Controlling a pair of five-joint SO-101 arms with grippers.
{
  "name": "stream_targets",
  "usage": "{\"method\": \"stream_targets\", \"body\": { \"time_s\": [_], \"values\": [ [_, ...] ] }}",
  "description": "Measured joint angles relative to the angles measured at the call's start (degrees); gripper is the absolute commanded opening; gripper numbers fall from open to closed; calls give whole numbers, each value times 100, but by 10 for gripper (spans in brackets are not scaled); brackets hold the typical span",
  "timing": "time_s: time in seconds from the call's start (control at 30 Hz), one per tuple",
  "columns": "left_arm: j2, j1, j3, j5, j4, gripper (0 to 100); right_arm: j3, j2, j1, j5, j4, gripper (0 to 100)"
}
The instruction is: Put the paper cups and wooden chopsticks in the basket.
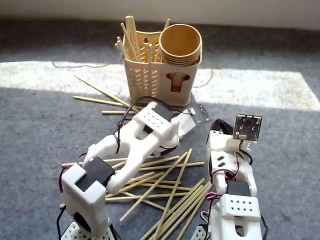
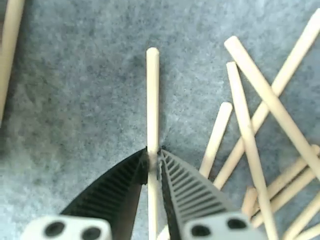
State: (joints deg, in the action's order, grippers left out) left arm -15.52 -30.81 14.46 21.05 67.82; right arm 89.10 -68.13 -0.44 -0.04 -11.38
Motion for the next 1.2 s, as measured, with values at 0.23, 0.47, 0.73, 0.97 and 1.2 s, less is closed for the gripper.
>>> {"method": "stream_targets", "body": {
  "time_s": [0.23,0.47,0.73,0.97,1.2],
  "values": [
    [712,62,105,9,149,6,0,0,0,0,0,10],
    [1521,440,360,18,176,6,0,0,0,0,0,10],
    [2312,545,431,9,193,6,0,0,0,0,0,10],
    [2831,967,431,9,316,6,0,0,0,0,0,10],
    [3815,1064,431,9,501,6,0,0,0,0,0,10]
  ]
}}
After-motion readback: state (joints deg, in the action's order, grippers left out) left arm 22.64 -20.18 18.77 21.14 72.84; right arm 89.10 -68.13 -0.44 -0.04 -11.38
